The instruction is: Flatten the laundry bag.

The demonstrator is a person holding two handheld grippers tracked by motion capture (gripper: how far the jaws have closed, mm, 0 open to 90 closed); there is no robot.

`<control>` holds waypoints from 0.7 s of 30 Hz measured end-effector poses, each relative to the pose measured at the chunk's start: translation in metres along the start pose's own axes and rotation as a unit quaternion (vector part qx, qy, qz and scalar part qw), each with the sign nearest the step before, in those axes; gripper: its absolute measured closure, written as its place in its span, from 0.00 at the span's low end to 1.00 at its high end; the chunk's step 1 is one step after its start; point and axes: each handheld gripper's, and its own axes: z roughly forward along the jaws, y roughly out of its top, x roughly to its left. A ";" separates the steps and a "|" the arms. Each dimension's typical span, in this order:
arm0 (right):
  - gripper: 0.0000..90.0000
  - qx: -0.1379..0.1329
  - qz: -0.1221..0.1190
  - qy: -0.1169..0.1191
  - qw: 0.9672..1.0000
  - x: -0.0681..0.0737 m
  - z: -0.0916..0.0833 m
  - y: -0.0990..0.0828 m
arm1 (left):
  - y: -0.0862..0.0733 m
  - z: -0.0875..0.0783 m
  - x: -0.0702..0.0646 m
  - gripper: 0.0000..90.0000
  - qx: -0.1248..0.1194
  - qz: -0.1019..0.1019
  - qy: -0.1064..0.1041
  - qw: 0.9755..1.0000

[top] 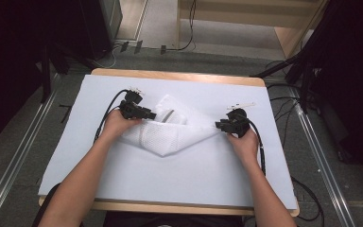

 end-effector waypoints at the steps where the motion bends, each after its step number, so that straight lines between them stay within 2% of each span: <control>1: 0.76 0.000 -0.001 0.000 1.000 0.001 0.000 0.000 | 0.000 0.001 0.000 0.68 0.002 0.003 -0.001 1.000; 5: 0.75 -0.001 -0.007 -0.003 1.000 0.001 0.000 0.000 | 0.000 0.002 -0.003 0.82 0.007 0.005 -0.003 1.000; 6: 0.75 -0.002 -0.009 -0.002 1.000 0.001 0.000 0.000 | 0.000 0.003 -0.003 0.90 0.013 0.006 -0.009 1.000; 8: 0.74 -0.002 -0.010 -0.004 1.000 0.001 0.000 0.000 | 0.000 0.004 -0.006 1.00 0.016 0.013 -0.002 1.000; 12: 0.74 -0.004 -0.026 -0.005 1.000 0.003 0.002 0.001 | 0.001 0.004 -0.008 1.00 0.020 0.013 0.001 1.000; 19: 0.71 -0.010 -0.046 -0.001 0.999 0.008 0.010 0.007 | 0.000 0.002 -0.006 1.00 0.015 -0.001 -0.008 1.000; 21: 0.72 -0.011 -0.043 0.005 0.999 0.009 0.013 0.009 | 0.000 0.002 -0.006 1.00 0.015 -0.002 -0.008 1.000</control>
